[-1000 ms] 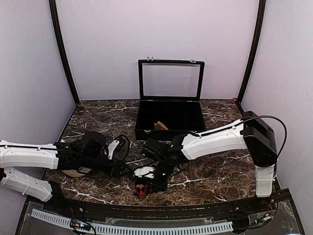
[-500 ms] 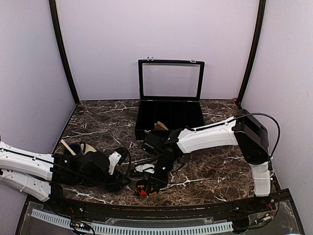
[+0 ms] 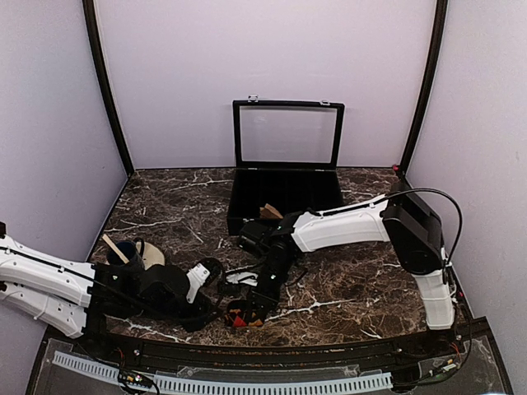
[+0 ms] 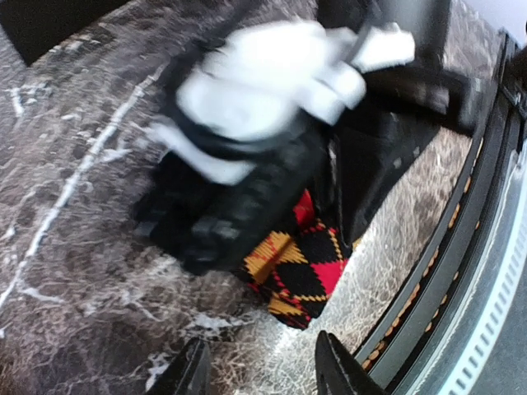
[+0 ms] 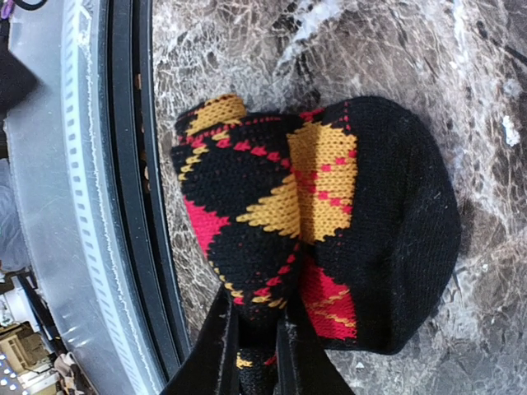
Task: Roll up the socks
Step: Roll the sock at the center of the board.
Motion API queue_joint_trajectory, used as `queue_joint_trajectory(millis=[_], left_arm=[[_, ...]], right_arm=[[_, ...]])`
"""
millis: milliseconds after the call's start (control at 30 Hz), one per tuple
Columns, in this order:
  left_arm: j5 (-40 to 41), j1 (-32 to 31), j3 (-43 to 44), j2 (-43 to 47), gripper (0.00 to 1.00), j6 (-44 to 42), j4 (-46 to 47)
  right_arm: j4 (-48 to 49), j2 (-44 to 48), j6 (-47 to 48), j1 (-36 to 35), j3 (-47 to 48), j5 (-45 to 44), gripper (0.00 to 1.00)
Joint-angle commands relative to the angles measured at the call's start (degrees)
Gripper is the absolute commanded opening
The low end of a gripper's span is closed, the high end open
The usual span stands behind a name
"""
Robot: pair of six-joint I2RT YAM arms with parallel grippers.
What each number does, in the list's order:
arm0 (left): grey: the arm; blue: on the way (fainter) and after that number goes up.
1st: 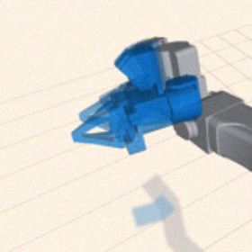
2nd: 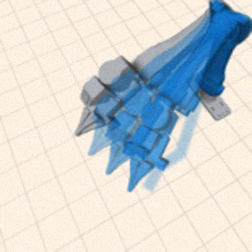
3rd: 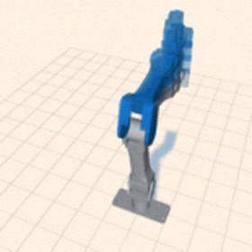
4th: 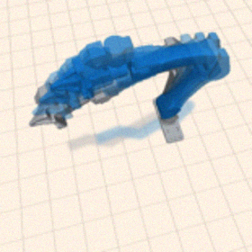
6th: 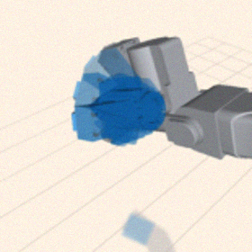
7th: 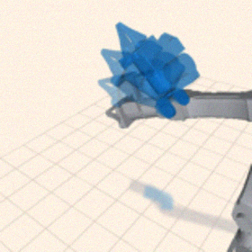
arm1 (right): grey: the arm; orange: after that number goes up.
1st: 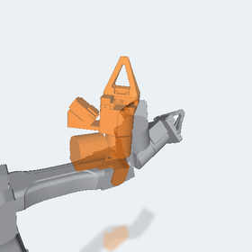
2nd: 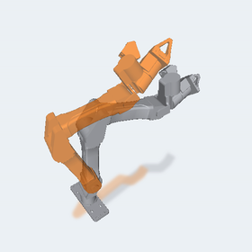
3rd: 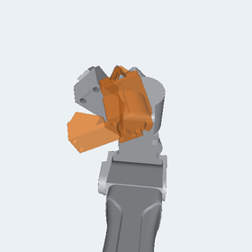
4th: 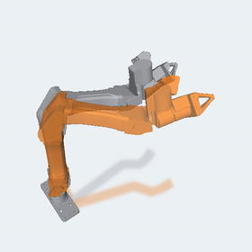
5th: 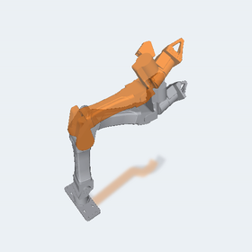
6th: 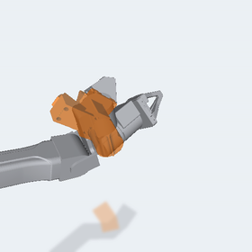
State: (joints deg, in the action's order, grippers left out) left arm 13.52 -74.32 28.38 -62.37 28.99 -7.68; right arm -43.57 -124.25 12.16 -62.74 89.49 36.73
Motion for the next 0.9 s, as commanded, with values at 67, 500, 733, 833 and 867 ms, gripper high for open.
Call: queue_joint_trajectory(millis=[67,500,733,833,867], left_arm=[[-4.4,-2.7,5.3,-8.8,0.46,-6.3,1.6],[-6.9,-3.6,11.2,-18.7,0.47,-14.4,1.8],[-3.8,-3.9,12.2,-21.1,0.47,-16.5,0.9],[-1.2,-4.0,12.5,-20.8,0.48,-17.1,0.4],[-0.4,-4.1,12.6,-20.6,0.48,-17.5,0.4]], right_arm=[[-2.6,-3.0,0.8,1.0,1.7,2.3,0.02],[-3.8,-3.8,0.8,1.5,2.6,4.0,0.02],[-4.2,-3.8,1.0,1.6,2.2,4.9,0.02],[-4.2,-3.9,1.1,1.6,2.3,5.2,0.02],[-4.3,-4.0,1.1,1.6,2.3,5.2,0.02]])
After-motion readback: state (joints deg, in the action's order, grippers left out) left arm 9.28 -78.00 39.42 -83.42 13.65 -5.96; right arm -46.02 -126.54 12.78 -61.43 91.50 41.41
